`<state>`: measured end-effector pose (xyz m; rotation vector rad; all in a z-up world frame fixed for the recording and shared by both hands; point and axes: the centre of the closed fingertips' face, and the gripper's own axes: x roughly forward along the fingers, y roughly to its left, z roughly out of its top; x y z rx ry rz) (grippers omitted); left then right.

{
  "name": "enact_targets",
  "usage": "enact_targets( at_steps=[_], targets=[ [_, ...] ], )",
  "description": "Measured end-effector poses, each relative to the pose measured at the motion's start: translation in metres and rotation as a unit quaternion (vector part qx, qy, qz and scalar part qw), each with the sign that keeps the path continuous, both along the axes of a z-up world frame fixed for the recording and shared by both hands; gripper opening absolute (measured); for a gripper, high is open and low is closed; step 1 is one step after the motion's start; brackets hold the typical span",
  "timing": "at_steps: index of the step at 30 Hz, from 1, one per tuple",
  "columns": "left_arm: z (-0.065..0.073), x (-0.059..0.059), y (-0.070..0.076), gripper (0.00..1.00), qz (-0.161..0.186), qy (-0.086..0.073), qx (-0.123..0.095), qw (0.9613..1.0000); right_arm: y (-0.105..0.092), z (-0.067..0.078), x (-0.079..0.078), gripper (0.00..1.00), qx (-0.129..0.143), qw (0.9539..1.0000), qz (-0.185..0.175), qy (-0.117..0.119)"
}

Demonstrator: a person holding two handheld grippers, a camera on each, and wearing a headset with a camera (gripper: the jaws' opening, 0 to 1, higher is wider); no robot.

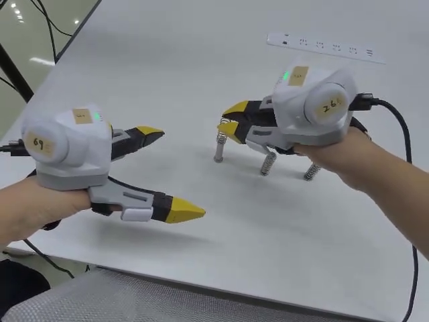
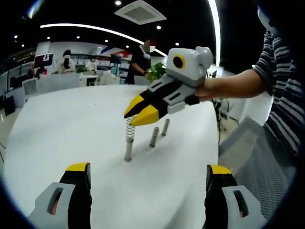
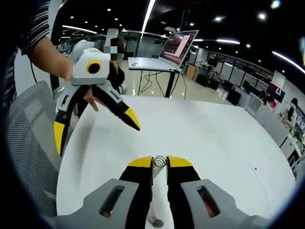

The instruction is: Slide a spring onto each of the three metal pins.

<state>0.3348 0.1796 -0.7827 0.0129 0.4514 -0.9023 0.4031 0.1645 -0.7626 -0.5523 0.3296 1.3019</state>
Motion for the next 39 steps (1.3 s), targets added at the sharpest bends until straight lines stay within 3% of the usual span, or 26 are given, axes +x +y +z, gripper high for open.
enact_targets(
  at_steps=[3,10,21,22,35,39],
  targets=[
    [0.0,0.0,0.0,0.98,0.001,0.001,0.0,1.0,-0.002,-0.011,0.0,0.07,-0.02,0.9998,0.0,0.0],
    [-0.002,0.0,0.003,0.98,0.005,0.003,-0.001,1.0,-0.003,-0.027,-0.007,0.07,-0.035,0.9993,0.003,0.011],
    [-0.001,0.0,0.001,0.98,0.007,0.002,-0.004,1.0,0.0,-0.058,-0.015,0.07,-0.076,0.997,0.017,0.006],
    [-0.001,0.0,0.001,0.98,0.007,0.002,-0.003,1.0,0.003,-0.055,-0.015,0.07,-0.065,0.9977,0.018,0.002],
    [0.002,0.002,-0.001,0.97,0.004,0.0,-0.003,1.0,0.0,-0.055,-0.016,0.09,-0.071,0.9973,0.014,0.01],
    [0.004,0.003,-0.001,0.97,0.003,-0.002,-0.002,1.0,0.0,-0.055,-0.016,0.15,-0.07,0.9974,0.011,0.014]
  ],
)
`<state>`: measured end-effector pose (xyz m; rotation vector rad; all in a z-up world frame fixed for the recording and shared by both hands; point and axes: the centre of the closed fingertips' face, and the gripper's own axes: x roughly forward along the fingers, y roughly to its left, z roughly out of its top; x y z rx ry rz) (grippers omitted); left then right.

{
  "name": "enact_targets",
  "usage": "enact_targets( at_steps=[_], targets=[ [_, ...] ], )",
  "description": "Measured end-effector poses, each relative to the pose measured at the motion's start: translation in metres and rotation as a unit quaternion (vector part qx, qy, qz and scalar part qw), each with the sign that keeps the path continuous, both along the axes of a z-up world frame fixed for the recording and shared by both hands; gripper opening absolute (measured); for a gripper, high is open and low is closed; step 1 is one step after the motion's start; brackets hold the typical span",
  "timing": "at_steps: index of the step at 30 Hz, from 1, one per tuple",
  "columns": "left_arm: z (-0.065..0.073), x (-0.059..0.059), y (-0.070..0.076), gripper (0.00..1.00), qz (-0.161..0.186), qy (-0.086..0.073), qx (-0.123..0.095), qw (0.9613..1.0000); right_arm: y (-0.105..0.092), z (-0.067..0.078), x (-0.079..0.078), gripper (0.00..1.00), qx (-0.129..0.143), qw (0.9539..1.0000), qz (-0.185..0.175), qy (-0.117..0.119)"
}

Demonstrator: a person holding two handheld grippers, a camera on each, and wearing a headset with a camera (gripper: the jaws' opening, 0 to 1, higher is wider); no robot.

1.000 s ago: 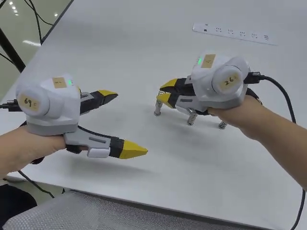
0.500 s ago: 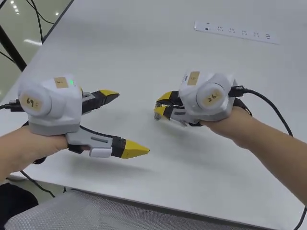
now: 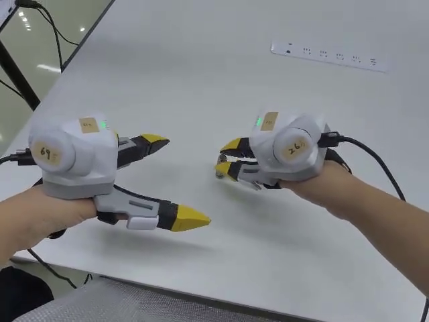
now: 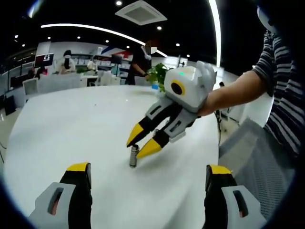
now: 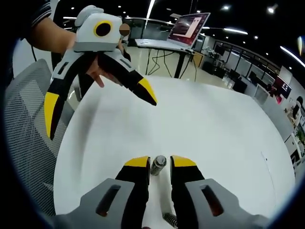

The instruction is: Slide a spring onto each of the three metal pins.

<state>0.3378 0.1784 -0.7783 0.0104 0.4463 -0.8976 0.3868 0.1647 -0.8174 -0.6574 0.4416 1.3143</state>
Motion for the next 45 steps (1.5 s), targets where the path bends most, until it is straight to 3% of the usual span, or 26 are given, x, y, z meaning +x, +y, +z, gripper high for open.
enact_targets(
  at_steps=[6,13,19,31,45],
  targets=[
    [0.005,0.003,-0.001,0.97,0.001,-0.004,-0.001,1.0,-0.003,0.008,0.001,0.16,0.011,0.9999,-0.011,0.005],
    [0.012,0.008,-0.006,0.98,0.001,-0.01,-0.006,0.9999,-0.007,0.03,-0.001,0.22,0.064,0.9968,-0.04,0.028],
    [0.016,0.009,-0.008,0.98,0.001,-0.013,-0.009,0.9999,-0.019,0.039,-0.006,0.31,0.095,0.9928,-0.058,0.044],
    [0.023,0.011,-0.018,0.98,0.0,-0.023,-0.015,0.9996,-0.047,0.047,-0.015,0.5,0.117,0.9886,-0.089,0.035],
    [0.031,0.011,-0.027,0.98,-0.001,-0.035,-0.016,0.9993,-0.088,0.059,-0.015,0.63,0.151,0.9782,-0.138,0.034]
  ],
)
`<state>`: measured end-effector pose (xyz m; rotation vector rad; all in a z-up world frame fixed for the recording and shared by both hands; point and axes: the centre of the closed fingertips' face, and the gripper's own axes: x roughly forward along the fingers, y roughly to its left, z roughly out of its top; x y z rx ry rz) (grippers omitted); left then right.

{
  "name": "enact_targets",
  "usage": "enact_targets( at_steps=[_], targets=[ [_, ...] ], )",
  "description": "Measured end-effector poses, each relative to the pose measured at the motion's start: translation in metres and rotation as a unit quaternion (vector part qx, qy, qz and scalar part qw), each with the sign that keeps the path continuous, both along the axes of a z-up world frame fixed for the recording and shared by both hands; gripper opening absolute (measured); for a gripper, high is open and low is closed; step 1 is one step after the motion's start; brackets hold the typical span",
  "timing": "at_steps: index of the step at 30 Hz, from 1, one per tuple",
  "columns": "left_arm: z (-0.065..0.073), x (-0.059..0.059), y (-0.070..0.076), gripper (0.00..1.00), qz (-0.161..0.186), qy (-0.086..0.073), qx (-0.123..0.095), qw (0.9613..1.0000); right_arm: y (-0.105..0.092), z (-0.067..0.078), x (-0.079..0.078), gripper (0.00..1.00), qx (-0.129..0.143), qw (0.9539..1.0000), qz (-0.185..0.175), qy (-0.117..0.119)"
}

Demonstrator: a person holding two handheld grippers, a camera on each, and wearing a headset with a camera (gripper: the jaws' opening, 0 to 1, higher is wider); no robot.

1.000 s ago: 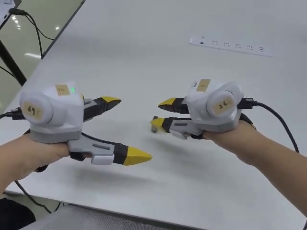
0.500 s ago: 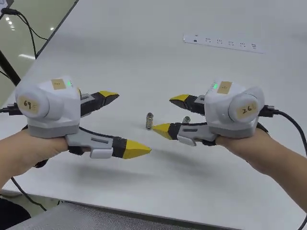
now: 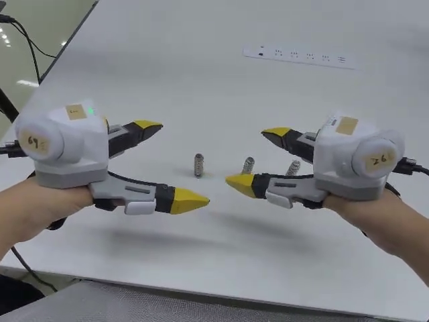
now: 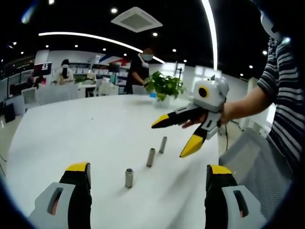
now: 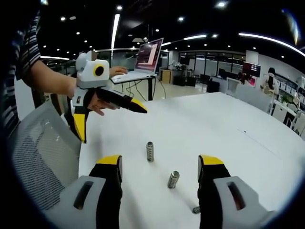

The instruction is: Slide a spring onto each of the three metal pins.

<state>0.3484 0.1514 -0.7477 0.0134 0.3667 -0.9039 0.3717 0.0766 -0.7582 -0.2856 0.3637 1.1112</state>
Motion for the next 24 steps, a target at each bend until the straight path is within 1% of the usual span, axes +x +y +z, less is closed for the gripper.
enact_targets(
  at_steps=[3,6,9,12,19,21,24],
  targets=[
    [0.002,0.0,0.002,0.98,0.004,-0.002,-0.002,1.0,-0.006,0.001,-0.002,0.67,0.007,0.9999,-0.006,0.004],
    [0.003,0.0,0.002,0.98,0.004,-0.003,-0.002,1.0,-0.015,0.002,-0.006,0.71,0.008,0.9999,-0.008,0.002],
    [0.004,0.0,0.001,0.98,0.002,-0.004,-0.002,1.0,-0.024,0.003,-0.007,0.75,0.018,0.9997,-0.016,0.01],
    [0.005,-0.001,-0.001,0.98,0.001,-0.006,-0.004,1.0,-0.032,0.004,-0.008,0.79,0.023,0.9995,-0.021,0.011],
    [0.005,-0.003,-0.002,0.98,-0.002,-0.005,-0.001,1.0,-0.053,0.0,-0.01,0.91,0.028,0.9988,-0.032,0.025],
    [0.005,-0.003,-0.002,0.98,-0.001,-0.005,-0.001,1.0,-0.056,0.002,-0.01,0.95,0.039,0.9982,-0.035,0.031],
    [0.006,-0.003,-0.002,0.98,-0.001,-0.004,0.0,1.0,-0.059,0.003,-0.009,0.98,0.041,0.9979,-0.041,0.029]
  ],
)
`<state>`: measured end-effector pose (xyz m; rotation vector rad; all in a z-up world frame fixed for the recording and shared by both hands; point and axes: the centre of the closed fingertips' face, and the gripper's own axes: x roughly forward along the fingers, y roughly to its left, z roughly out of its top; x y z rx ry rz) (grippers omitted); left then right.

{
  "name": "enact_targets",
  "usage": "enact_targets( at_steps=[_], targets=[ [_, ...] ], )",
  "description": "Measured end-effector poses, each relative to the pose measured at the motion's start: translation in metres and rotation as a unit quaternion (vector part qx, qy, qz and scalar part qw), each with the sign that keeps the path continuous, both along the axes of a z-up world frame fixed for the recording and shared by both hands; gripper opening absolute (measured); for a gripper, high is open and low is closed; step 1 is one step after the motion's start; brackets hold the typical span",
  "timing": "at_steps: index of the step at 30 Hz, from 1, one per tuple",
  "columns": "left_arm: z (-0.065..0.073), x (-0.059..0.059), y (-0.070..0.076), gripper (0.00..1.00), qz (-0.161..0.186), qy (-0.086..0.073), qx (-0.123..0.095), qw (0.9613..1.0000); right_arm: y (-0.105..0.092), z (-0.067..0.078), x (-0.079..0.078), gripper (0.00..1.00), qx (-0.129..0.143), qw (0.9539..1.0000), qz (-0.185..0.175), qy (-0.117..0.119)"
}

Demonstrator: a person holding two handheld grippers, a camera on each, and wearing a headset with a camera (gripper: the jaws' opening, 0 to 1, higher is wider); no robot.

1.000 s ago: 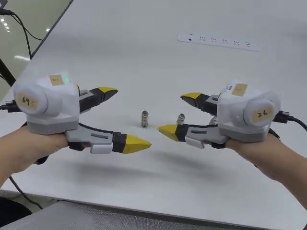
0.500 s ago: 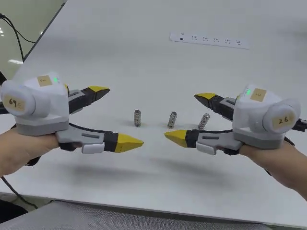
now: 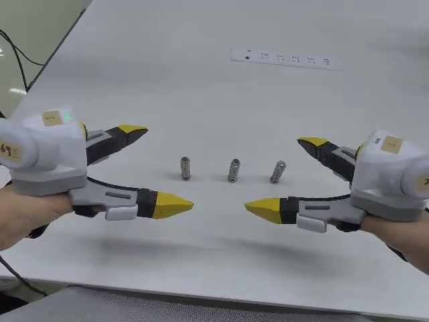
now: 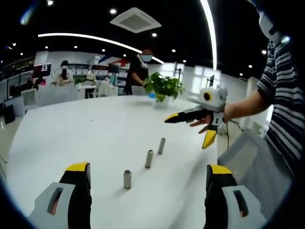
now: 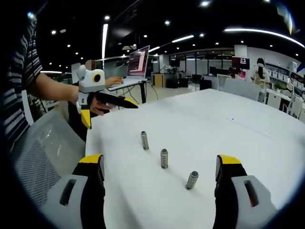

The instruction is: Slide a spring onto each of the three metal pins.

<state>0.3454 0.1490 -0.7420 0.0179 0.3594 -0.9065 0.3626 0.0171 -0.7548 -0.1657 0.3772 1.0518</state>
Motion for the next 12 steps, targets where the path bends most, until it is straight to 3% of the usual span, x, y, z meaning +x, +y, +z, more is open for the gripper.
enact_targets(
  at_steps=[12],
  targets=[
    [0.0,-0.001,0.006,0.98,0.006,0.002,0.005,1.0,-0.017,-0.005,-0.002,0.99,-0.001,1.0,-0.007,0.006]
  ],
)
